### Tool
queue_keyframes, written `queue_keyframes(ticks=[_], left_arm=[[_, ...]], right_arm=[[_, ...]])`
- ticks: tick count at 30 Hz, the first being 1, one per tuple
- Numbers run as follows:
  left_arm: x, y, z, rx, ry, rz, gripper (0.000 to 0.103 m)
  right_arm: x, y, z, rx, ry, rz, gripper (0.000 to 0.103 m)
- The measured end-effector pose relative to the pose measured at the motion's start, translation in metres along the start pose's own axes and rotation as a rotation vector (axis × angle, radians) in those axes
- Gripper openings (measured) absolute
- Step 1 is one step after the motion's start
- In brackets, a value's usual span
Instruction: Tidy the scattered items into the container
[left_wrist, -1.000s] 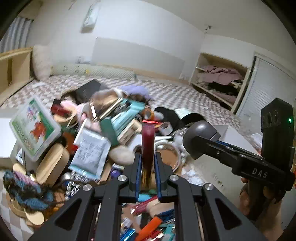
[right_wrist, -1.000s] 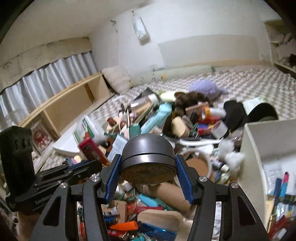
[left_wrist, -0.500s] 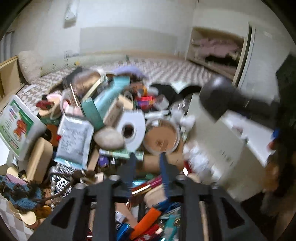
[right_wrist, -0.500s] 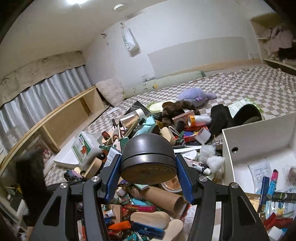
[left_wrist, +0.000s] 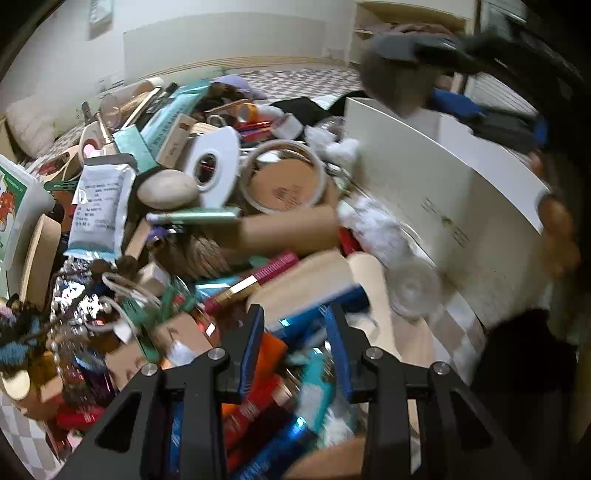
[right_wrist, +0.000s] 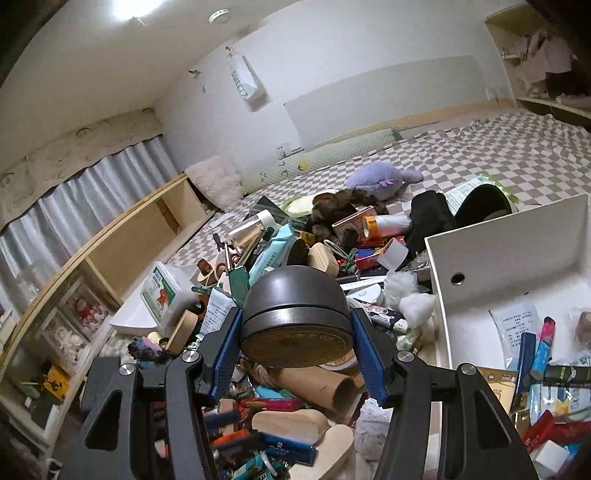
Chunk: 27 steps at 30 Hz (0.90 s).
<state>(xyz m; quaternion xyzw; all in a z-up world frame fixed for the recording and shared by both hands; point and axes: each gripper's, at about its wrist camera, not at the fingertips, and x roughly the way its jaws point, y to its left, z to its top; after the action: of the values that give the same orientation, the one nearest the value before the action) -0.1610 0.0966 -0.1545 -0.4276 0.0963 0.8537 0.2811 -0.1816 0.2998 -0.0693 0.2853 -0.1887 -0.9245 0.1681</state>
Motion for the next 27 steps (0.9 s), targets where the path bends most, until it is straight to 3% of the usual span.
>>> queue_keyframes(ticks=[2, 5, 9, 12, 14, 16, 17, 27], left_arm=[[-0.006, -0.005, -0.005, 0.012, -0.006, -0.014, 0.050], [-0.007, -0.015, -0.012, 0.049, -0.006, -0.017, 0.050], [0.001, -0.023, -0.010, 0.072, -0.002, 0.042, 0.050], [0.010, -0.027, -0.006, 0.087, 0.002, 0.077, 0.039], [0.016, -0.029, -0.004, 0.102, 0.006, 0.097, 0.024], [0.020, -0.030, -0.004, 0.108, 0.008, 0.104, 0.019], [0.020, -0.029, -0.003, 0.108, 0.001, 0.107, 0.011], [-0.014, -0.009, 0.011, -0.005, -0.101, 0.089, 0.005]], right_arm=[[-0.001, -0.001, 0.000, 0.008, 0.001, 0.009, 0.059], [-0.001, 0.000, -0.001, 0.003, 0.002, 0.014, 0.059], [0.001, 0.000, -0.003, 0.005, 0.011, 0.019, 0.059], [0.002, 0.001, -0.005, -0.002, 0.018, 0.018, 0.059], [0.002, 0.001, -0.005, -0.007, 0.019, 0.015, 0.059], [0.003, 0.001, -0.006, -0.009, 0.020, 0.015, 0.059], [0.003, 0.001, -0.006, -0.008, 0.021, 0.017, 0.059], [0.002, 0.001, -0.008, -0.008, 0.026, 0.028, 0.059]])
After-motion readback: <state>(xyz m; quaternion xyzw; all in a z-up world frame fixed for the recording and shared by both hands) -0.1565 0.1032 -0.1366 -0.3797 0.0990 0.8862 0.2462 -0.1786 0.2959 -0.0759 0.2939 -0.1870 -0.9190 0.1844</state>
